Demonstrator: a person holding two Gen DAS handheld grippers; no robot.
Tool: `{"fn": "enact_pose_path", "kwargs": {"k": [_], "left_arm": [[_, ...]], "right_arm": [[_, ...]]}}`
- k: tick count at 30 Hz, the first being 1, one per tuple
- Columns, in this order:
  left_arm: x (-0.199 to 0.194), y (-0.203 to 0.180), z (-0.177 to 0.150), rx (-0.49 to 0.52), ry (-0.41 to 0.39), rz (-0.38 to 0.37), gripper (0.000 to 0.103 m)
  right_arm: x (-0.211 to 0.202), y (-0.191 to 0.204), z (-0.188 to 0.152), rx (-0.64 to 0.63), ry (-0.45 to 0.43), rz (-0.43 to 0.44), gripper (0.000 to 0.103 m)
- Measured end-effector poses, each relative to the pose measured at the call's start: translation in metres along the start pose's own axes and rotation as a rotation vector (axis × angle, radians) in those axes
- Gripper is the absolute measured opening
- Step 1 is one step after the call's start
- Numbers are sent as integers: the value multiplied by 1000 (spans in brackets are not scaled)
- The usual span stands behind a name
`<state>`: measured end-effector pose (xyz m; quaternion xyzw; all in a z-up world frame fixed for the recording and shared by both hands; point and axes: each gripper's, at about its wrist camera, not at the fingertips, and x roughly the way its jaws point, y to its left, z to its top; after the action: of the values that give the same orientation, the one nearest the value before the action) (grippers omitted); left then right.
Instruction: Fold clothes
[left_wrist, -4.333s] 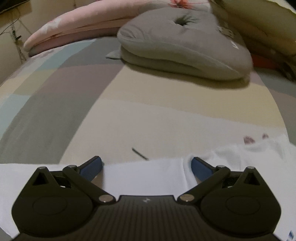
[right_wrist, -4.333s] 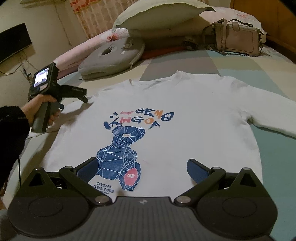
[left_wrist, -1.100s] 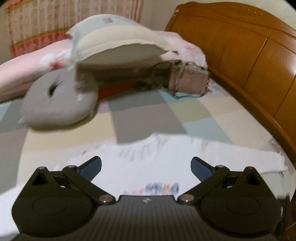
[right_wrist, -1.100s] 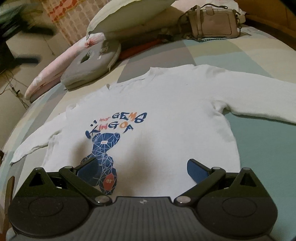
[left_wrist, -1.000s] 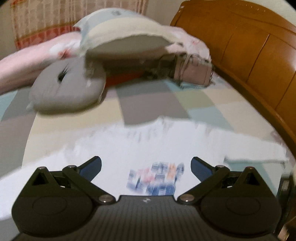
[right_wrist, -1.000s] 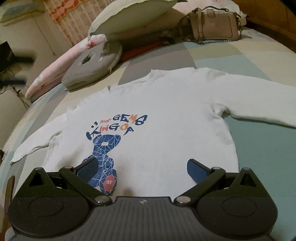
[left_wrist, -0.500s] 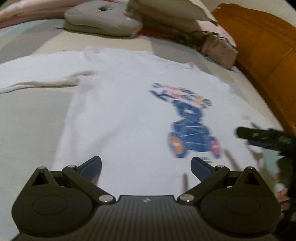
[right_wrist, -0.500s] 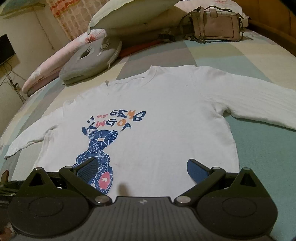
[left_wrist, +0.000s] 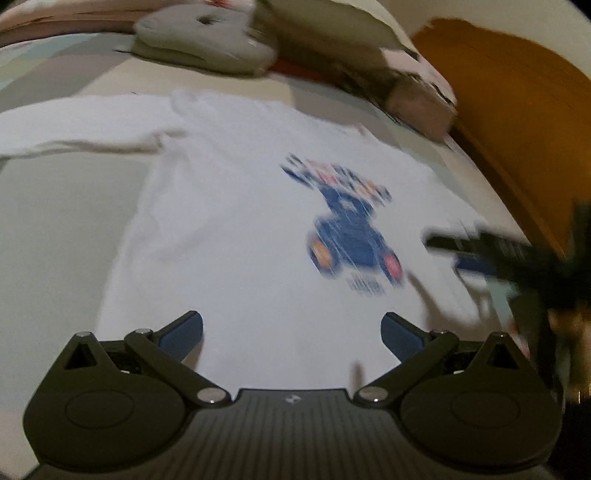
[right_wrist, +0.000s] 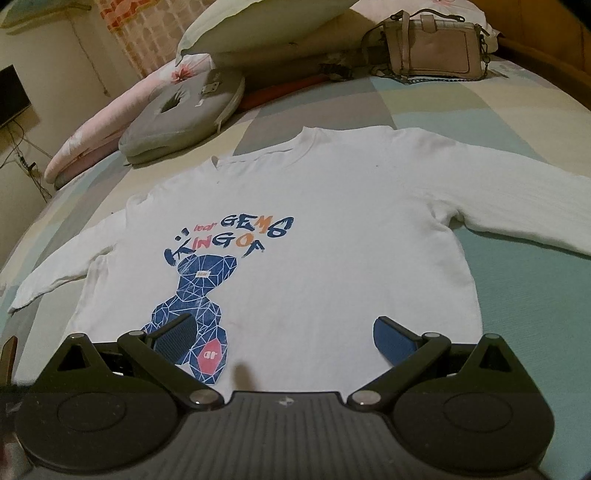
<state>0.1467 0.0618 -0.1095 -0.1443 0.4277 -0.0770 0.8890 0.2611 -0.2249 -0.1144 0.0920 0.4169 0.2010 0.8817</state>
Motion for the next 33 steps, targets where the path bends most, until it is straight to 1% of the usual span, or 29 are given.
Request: {"fn": "enact_pose_path", "kwargs": {"k": [5,8,9,12,15,18,22,26,29,32,33], "left_arm": [[-7,-4,-33,105,-17,85,102],[-18,-3,-42,119,-4,142,102],[-21,-5,-43,121,1,149,102],[-28,-12,-38,131,-18,117,102],[-23,-18,-24,137,-46,100,102],[-9,-22,-12,129,-63,123,102],[11,-18,-14,109,-27,169,102],[13,-22,-26,185,-48,219,102],[13,-21,-29,196,-63,223,102],[12,-21,-31,198,-71,221,102],[12,-21,-31,199,-74,219,102]], "right_arm": [[-1,0,0,-1,-2,3,103],[-3,-1,0,3,-8,6,103],[-4,-1,0,4,-10,7,103],[-5,0,0,0,-14,6,103],[-5,2,0,-14,-8,3,103],[-5,6,-1,-40,5,9,103],[-7,16,-7,-122,14,-47,103],[-17,25,-26,-217,39,-69,103],[-26,37,-50,-298,64,-44,103],[-29,50,-80,-409,98,-9,103],[-31,55,-89,-457,81,-19,103]]}}
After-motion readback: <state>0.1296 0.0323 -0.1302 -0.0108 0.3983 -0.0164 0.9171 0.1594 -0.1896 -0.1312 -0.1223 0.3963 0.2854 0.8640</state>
